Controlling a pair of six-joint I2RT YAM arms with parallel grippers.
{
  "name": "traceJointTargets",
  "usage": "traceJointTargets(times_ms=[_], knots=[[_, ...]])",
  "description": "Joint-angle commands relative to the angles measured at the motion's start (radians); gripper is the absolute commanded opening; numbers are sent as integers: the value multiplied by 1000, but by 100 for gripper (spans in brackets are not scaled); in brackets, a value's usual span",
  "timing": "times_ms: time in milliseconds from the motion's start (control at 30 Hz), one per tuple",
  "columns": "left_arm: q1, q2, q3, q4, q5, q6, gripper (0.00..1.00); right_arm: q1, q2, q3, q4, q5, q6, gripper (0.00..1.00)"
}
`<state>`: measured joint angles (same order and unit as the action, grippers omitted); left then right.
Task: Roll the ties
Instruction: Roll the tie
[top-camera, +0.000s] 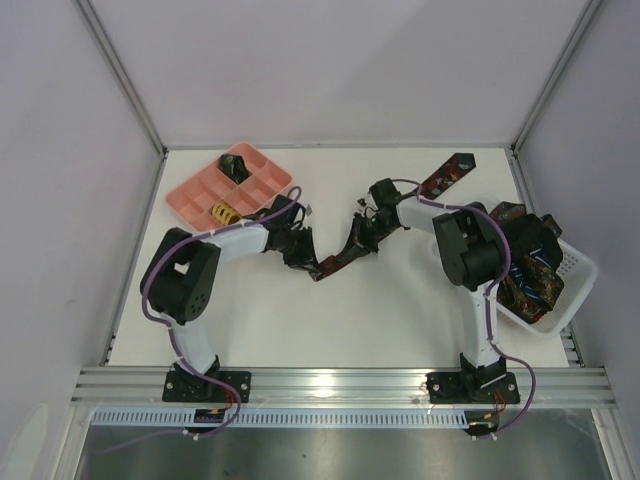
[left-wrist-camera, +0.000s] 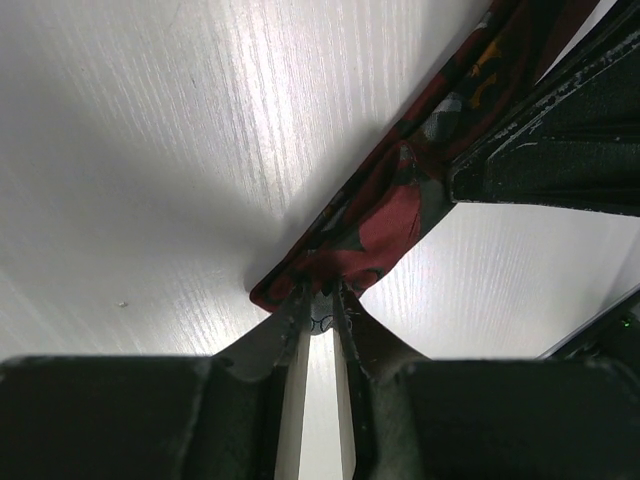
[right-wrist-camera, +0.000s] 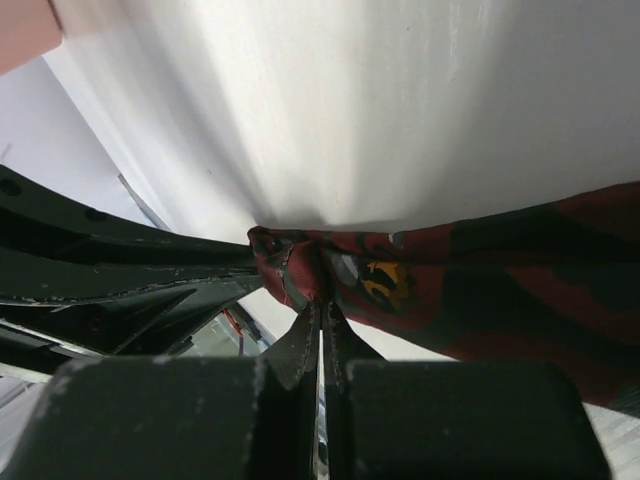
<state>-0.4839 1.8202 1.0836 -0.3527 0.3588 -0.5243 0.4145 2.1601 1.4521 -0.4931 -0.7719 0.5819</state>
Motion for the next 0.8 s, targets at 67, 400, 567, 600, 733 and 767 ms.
traceJointTargets(times_ms=[67,400,567,600,733,767], knots=[[1,44,30,-43,-20,43,21,-10,14,8,-4,37,-40,0],[-8,65,50,-61,-32,55,20,7,-39,120,-143,89,-132,15],[-13,65,39,-55,-35,53,20,29,-39,148,-147,86,-129,17],[-13,65,39,-55,-34,50,20,30,-39,146,-139,71,-129,17],[-16,65,38,-51,-37,50,19,41,-3,157,-116,11,-119,15],[-16,65,36,-52,-35,50,20,43,6,156,-101,11,-110,13]])
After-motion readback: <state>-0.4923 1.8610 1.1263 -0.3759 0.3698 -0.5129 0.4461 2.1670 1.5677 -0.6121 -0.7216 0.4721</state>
